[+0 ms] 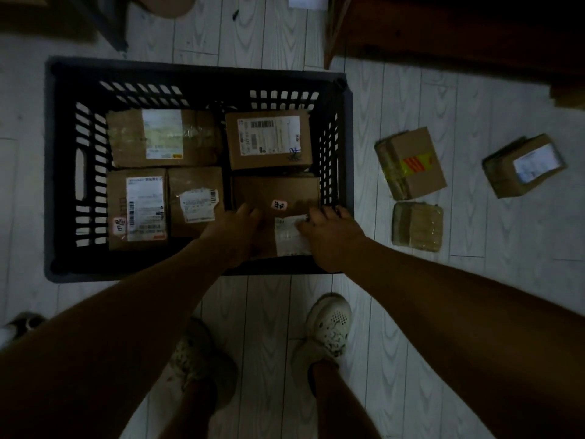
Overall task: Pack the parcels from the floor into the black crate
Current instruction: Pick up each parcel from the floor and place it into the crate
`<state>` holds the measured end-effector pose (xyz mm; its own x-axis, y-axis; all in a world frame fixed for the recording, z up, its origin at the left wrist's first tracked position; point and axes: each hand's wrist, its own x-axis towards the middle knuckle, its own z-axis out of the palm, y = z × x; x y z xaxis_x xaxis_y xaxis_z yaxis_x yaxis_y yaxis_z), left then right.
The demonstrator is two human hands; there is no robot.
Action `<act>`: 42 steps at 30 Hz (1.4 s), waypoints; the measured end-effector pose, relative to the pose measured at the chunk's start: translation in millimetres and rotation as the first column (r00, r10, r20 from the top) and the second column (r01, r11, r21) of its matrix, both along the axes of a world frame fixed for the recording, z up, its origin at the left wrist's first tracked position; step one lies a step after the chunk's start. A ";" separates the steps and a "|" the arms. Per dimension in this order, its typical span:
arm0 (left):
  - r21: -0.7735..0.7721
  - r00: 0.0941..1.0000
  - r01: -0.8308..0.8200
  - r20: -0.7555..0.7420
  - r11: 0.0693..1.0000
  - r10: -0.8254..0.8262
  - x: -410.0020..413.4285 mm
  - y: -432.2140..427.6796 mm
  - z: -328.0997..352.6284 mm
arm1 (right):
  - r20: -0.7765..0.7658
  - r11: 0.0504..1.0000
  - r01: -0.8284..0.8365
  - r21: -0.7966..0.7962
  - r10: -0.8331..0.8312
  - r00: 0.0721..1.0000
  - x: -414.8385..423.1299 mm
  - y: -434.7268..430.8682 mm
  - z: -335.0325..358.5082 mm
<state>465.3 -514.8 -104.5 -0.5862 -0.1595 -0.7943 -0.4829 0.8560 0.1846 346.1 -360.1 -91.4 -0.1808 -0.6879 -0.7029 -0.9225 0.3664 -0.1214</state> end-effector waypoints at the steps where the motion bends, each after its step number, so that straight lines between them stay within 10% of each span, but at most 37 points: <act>1: -0.013 1.000 -0.004 -0.009 1.000 0.004 2.3 1.1 0.0 | -0.006 1.000 0.004 -0.009 -0.004 1.000 1.3 0.1 2.3; 16: 0.102 0.969 -0.243 -0.018 0.965 0.245 -4.6 -12.3 8.3 | 0.043 0.994 0.113 -0.012 -0.112 0.993 5.2 7.1 14.6; 27: 0.078 0.906 -0.359 -0.209 0.930 0.367 39.8 -13.1 279.1 | 0.149 0.734 0.673 0.089 -0.678 0.720 -34.1 34.6 245.3; 42: -0.060 0.855 -0.252 -0.481 0.966 0.194 45.5 86.9 548.0 | -0.114 0.737 0.658 -0.157 -0.675 0.729 -4.8 189.6 531.2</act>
